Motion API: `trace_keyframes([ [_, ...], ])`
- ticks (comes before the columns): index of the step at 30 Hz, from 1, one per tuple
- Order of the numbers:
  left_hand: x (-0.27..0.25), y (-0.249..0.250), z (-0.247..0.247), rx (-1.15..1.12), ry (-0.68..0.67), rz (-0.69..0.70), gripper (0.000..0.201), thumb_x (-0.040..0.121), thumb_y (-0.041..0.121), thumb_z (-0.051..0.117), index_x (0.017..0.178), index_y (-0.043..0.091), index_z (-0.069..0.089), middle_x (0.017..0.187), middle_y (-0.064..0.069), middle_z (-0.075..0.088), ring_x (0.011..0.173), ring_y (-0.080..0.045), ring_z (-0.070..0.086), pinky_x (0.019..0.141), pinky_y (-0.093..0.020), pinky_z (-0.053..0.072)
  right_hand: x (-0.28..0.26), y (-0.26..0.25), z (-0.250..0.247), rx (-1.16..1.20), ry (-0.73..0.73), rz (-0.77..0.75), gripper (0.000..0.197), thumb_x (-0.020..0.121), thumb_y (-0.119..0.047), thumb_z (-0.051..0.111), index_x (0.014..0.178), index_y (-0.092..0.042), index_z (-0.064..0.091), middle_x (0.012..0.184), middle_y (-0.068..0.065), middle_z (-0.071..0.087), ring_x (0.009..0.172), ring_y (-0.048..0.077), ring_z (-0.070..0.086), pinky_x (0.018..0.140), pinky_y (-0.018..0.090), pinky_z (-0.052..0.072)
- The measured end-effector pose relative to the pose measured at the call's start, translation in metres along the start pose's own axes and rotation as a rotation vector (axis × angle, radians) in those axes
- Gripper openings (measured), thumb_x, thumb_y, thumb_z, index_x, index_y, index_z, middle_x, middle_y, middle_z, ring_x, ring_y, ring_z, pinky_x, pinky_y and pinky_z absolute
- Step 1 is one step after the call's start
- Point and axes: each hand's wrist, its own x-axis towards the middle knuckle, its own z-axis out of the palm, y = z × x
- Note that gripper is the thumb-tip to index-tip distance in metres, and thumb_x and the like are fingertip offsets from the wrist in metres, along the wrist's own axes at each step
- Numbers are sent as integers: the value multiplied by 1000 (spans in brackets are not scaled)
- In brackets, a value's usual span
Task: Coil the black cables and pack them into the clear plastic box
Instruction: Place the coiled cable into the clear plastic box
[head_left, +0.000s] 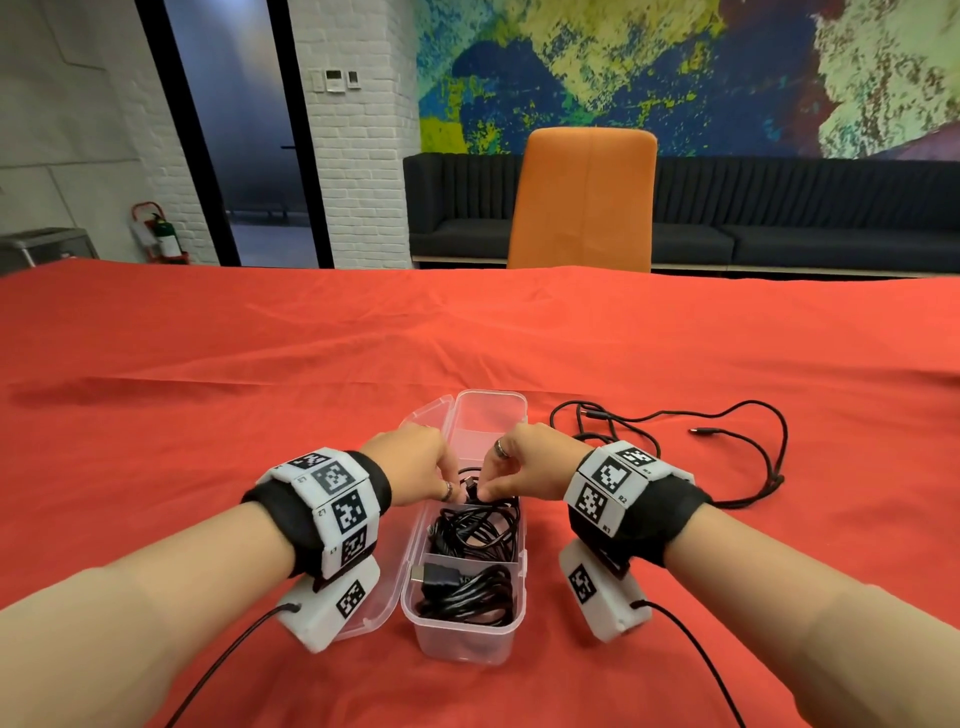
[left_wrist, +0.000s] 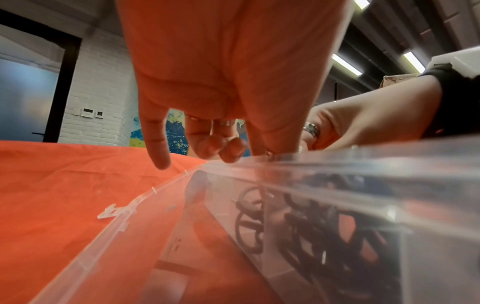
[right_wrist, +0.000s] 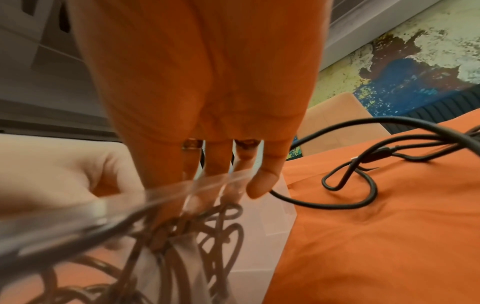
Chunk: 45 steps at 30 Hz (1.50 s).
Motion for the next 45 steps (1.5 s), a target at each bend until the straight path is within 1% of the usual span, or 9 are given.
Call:
trace_keyframes([
  [7, -6, -6, 0, -59, -145, -33, 31, 87, 50, 55, 95, 27, 74, 74, -1, 59, 75, -19, 52, 70, -29, 39, 16, 0, -3, -54, -78, -5, 18, 75, -24, 75, 88, -12, 71, 58, -15, 52, 45, -11, 48, 47, 3, 34],
  [13, -14, 4, -9, 102, -211, -67, 36, 92, 55, 40, 104, 36, 68, 78, 6, 56, 95, -19, 52, 98, -41, 30, 19, 2, -8, -56, -160, -1, 15, 78, -22, 72, 91, -14, 71, 62, -13, 55, 51, -3, 48, 55, 12, 37],
  [17, -16, 10, -10, 156, -250, -80, 47, 94, 55, 34, 71, 23, 61, 66, 5, 51, 85, -18, 46, 103, -46, 28, 21, 0, -12, -103, -245, -15, 17, 80, -18, 70, 96, -11, 71, 65, -10, 59, 54, -3, 50, 62, 16, 41],
  [22, -15, 12, -10, 148, -287, -101, 53, 97, 54, 24, 110, 25, 66, 108, -9, 61, 114, -25, 49, 105, -50, 21, 20, -1, -17, -34, -324, 0, 20, 83, -8, 65, 103, -8, 70, 86, 9, 67, 78, 14, 55, 85, 38, 50],
  [25, -15, 10, -8, 112, -294, -115, 53, 98, 50, 21, 118, 25, 63, 126, -10, 58, 126, -29, 44, 107, -51, 19, 23, -4, -21, -75, -361, 17, 22, 82, -7, 67, 104, -6, 70, 74, -1, 65, 65, 5, 53, 80, 31, 50],
  [29, -16, 12, -9, 70, -274, -129, 51, 100, 39, 21, 112, 9, 60, 121, -21, 56, 113, -31, 49, 104, -48, 27, 28, -15, -17, -282, -305, 27, 19, 79, -12, 71, 98, -9, 72, 64, -11, 55, 63, 6, 49, 59, 15, 39],
  [32, -15, 12, -9, 45, -274, -138, 49, 101, 34, 20, 113, 11, 61, 113, -17, 57, 99, -27, 46, 102, -47, 30, 25, -10, -17, -214, -290, 31, 20, 78, -10, 71, 98, -9, 72, 72, -6, 61, 71, 7, 53, 66, 18, 42],
  [38, -16, 10, -7, 12, -250, -170, 41, 100, 34, 21, 83, 10, 50, 115, -19, 55, 91, -26, 43, 100, -45, 32, 28, -15, -15, -290, -269, 22, 19, 77, -8, 71, 96, -7, 72, 96, 9, 72, 78, 11, 56, 65, 19, 43],
  [45, -16, 10, -8, -17, -274, -150, 39, 101, 30, 20, 100, 17, 56, 104, -11, 51, 93, -23, 42, 99, -37, 36, 20, -11, -14, -261, -205, -22, 13, 76, -8, 73, 88, -8, 73, 93, 9, 73, 74, 11, 58, 76, 26, 49],
])
